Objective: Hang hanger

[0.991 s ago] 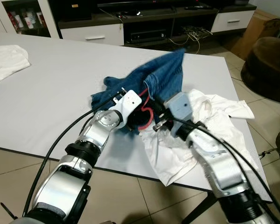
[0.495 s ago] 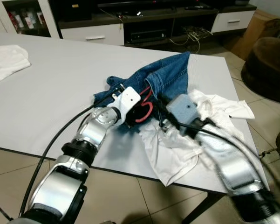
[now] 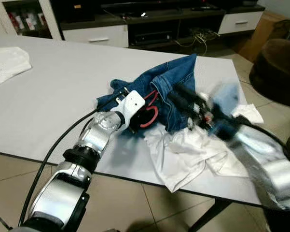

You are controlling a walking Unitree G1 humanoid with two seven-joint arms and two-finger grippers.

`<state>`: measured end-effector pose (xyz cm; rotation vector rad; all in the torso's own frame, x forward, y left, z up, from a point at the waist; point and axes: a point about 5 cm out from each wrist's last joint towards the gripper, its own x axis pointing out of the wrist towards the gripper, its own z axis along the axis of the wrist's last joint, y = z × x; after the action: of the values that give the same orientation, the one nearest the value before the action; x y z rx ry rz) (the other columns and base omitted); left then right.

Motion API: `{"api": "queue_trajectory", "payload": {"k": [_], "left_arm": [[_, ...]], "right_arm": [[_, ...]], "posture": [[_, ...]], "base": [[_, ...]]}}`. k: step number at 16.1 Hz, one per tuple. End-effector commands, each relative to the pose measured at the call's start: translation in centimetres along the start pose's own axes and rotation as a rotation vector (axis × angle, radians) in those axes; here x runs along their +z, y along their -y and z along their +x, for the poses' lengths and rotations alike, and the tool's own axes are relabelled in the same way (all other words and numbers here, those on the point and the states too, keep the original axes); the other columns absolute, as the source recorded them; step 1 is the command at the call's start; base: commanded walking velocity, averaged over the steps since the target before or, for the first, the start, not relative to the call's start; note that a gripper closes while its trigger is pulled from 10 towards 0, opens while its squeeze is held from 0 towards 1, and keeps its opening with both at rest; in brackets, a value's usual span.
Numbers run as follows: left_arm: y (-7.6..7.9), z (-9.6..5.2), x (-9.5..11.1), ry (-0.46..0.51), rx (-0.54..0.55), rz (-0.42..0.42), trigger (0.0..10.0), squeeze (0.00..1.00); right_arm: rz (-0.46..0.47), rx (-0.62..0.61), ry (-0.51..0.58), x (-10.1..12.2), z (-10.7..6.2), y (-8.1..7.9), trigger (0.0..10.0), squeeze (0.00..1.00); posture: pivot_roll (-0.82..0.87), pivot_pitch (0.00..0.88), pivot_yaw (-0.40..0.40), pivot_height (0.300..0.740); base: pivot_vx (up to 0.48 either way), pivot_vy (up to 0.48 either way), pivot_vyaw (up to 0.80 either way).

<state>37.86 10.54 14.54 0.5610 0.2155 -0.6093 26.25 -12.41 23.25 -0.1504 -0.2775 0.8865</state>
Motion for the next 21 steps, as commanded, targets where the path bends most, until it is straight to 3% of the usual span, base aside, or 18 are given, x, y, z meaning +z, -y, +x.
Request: {"api": "queue_trajectory", "payload": {"k": [1,3,4,6,7,8,9,12,15,21], "left_arm": [[0.2,0.0,-0.2,-0.005,-0.004,0.023,10.0,0.0],[0.2,-0.2,-0.6,-0.019,-0.017,0.108,10.0,0.0],[0.1,-0.4,-1.0,-0.03,-0.027,0.135,10.0,0.0],[-0.2,-0.5,-0.9,-0.028,-0.023,0.136,10.0,0.0],[-0.5,-0.6,-0.9,-0.027,-0.018,0.142,10.0,0.0],[-0.8,-0.8,-0.8,-0.026,-0.012,0.156,10.0,0.0],[-1.1,-0.9,-0.8,-0.024,-0.01,0.176,10.0,0.0],[-1.3,-1.2,-1.0,-0.023,-0.048,0.278,10.0,0.0],[-1.2,-1.3,-0.7,-0.007,-0.071,0.356,10.0,0.0],[0.5,-1.3,-0.2,0.041,-0.188,0.529,10.0,0.0]], "right_arm": [[0.03,0.032,0.026,0.6,-0.3,-0.2,10.0,0.0],[-0.205,-0.085,-0.123,-0.5,-0.7,2.2,10.0,0.0],[-0.626,-0.153,-0.318,-1.7,-1.2,4.4,10.0,1.0],[-1.02,-0.179,-0.448,-1.9,-2.0,6.4,10.0,1.0],[-1.061,-0.191,-0.456,-1.6,-2.3,6.8,10.0,1.0],[-1.136,-0.166,-0.51,-1.7,-2.8,7.2,10.0,0.0],[-1.206,-0.139,-0.559,-2.0,-3.3,7.6,10.0,0.0],[-1.312,-0.116,-0.546,-2.2,-3.1,8.2,10.0,0.0],[-1.327,-0.089,-0.531,-2.6,-2.6,8.0,10.0,0.0],[-1.325,0.008,-0.524,-4.4,-1.5,7.0,10.0,0.0]], "posture": [[0.0,0.053,0.006,0.74],[-0.01,0.055,0.007,0.74],[-0.01,0.056,0.005,0.74],[0.0,0.055,0.001,0.74],[0.0,0.056,0.001,0.74],[0.0,0.055,0.001,0.74],[0.0,0.055,0.001,0.74],[-0.01,0.05,0.005,0.74],[0.0,0.05,0.005,0.74],[0.0,0.055,0.002,0.74]], "base": [[0.0,0.0,0.0],[0.0,0.0,0.0],[0.0,0.0,0.0],[0.0,0.0,0.0],[0.0,0.0,0.0],[0.0,0.0,0.0],[0.0,0.0,0.0],[0.0,0.0,0.0],[0.0,0.0,0.0],[0.0,0.0,0.0]]}}
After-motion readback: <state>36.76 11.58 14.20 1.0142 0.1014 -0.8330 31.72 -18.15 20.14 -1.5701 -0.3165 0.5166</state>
